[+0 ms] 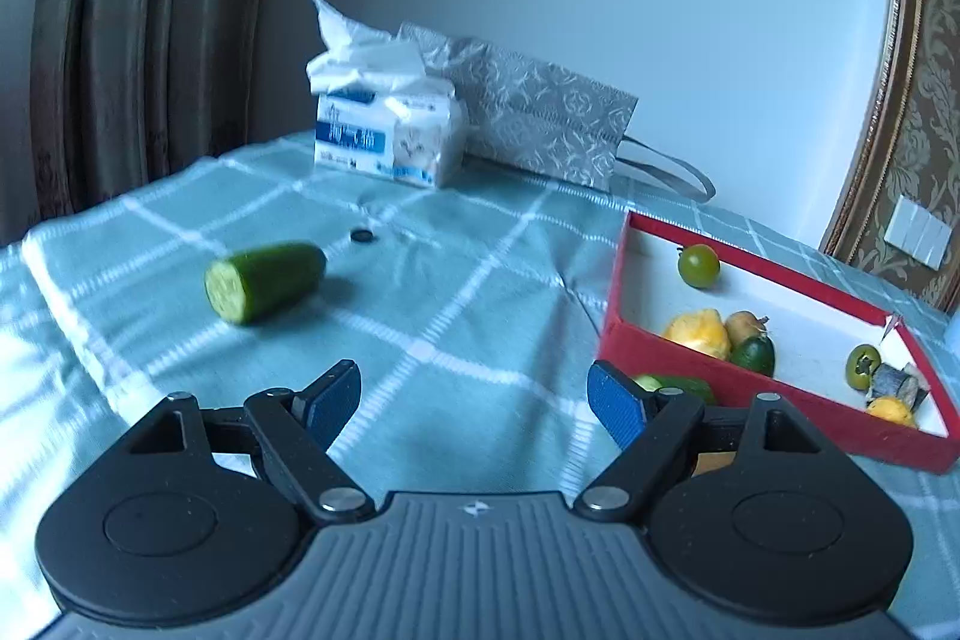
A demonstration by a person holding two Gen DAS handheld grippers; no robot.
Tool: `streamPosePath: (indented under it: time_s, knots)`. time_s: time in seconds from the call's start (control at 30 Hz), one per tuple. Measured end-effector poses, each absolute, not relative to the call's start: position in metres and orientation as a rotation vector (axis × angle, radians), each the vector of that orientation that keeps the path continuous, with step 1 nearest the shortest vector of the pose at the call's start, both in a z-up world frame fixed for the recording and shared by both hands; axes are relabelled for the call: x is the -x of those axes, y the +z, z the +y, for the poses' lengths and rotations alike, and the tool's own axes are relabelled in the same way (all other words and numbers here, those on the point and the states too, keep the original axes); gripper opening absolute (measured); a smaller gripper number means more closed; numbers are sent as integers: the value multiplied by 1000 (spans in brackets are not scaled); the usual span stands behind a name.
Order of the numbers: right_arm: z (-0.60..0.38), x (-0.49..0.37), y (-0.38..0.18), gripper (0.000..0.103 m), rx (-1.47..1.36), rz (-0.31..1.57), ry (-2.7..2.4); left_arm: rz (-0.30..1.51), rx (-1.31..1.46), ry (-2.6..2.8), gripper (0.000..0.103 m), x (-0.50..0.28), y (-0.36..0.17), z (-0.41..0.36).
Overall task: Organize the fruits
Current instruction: 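Move the right gripper to the brown round fruit and close on it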
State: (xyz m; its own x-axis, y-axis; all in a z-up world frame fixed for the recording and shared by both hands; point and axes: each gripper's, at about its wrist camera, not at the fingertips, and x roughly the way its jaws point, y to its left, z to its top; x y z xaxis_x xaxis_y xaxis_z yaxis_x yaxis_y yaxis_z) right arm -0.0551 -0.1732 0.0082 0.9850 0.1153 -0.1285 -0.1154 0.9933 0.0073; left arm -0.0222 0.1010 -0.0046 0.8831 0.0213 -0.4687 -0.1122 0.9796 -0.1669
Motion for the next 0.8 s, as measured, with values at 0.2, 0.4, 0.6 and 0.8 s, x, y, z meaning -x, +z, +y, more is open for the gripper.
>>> streamPosePath:
  time_s: [0.2, 0.4, 0.6, 0.8]
  knots:
    - [-153, 64, 2, 103, 9, 159, 197, 435, 122, 77, 83, 24, -2, 115]
    - [-126, 66, -4, 103, 75, 167, 209, 438, 96, 84, 83, 23, -2, 117]
    - [-107, 59, -7, 103, 75, 215, 260, 461, 100, 82, 83, 20, -4, 117]
    - [-79, 48, -16, 103, 165, 289, 277, 476, 129, 82, 83, 19, -5, 122]
